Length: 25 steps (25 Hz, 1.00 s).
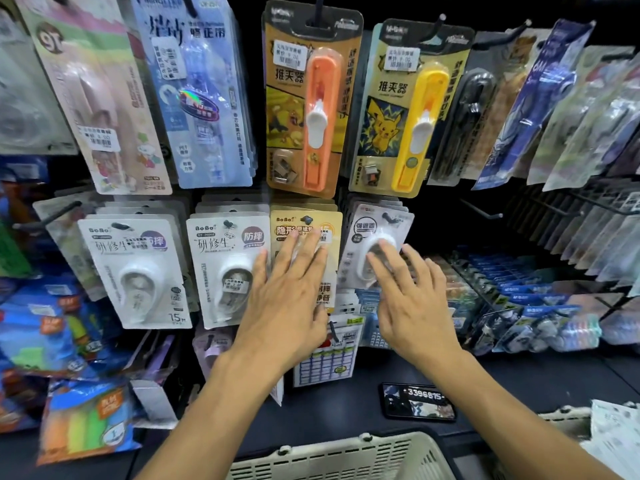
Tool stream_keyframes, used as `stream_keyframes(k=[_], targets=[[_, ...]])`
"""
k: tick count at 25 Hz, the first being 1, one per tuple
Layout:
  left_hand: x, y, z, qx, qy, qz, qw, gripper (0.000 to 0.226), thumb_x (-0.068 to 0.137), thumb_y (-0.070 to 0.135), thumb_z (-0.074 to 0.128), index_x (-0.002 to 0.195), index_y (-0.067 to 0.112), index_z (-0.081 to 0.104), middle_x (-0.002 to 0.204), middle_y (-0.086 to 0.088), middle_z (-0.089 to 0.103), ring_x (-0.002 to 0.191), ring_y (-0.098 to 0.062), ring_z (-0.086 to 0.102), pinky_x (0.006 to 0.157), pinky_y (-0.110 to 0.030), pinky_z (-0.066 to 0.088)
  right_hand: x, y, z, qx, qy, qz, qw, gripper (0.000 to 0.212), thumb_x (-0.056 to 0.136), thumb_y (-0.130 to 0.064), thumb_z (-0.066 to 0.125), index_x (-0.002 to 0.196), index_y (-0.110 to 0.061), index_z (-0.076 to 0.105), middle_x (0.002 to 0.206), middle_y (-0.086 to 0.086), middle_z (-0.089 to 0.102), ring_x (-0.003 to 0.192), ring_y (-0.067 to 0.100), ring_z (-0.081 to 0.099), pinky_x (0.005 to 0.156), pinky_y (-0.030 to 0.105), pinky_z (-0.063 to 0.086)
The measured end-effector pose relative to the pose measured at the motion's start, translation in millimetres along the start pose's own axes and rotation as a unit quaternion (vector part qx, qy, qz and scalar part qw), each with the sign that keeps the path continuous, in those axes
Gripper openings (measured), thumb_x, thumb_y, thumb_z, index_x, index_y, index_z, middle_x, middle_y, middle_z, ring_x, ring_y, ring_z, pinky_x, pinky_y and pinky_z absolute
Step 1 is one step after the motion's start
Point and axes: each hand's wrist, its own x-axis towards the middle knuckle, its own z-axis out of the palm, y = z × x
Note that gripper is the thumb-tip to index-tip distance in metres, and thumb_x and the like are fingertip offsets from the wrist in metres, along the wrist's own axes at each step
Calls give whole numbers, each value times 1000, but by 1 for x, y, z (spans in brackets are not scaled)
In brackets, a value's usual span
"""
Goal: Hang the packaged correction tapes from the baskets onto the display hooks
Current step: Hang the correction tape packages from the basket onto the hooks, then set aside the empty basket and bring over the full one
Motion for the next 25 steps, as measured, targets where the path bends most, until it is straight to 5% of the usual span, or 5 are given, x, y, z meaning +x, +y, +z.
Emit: stream_keyframes(k=[8,13,16,21,25], targets=[[0,2,-1,-5,-14,-14,1000,83,100,40,47,163,25,-6,165,12,-30,145,-7,-35,120,-41,-18,40,8,-7,98,-70,20,993,70,76,-3,58,145,-12,48,161,8,35,128,49,44,105,56,40],[-13,8,-4,-19,-37,-26,999,86,99,37,49,163,24,-7,167,10,-27,156,-14,-23,123,-43,-11,21,11,-4,109,-109,5,988,87,86,-8,50,162,-23,10,170,0,-4,153,40,13,120,51,25],[-28,20,-4,-16,-57,-19,998,89,97,35,52,164,23,-6,171,7,-19,157,-16,-18,125,-45,-10,-28,6,4,163,-123,105,973,83,91,-9,53,161,-23,10,170,1,-1,154,32,16,118,48,31],[-99,38,27,-21,-129,-9,991,87,95,31,57,164,25,4,174,2,-6,160,-20,-6,127,-49,0,-172,-5,19,285,-368,349,813,54,91,-13,58,145,-14,49,155,13,44,135,34,48,107,42,43],[-175,40,66,4,-256,-37,966,88,96,33,59,164,26,5,174,-1,-3,160,-23,-2,127,-52,6,-284,-16,7,211,-433,483,731,59,89,-23,60,145,-15,40,146,13,45,131,40,46,108,49,41]])
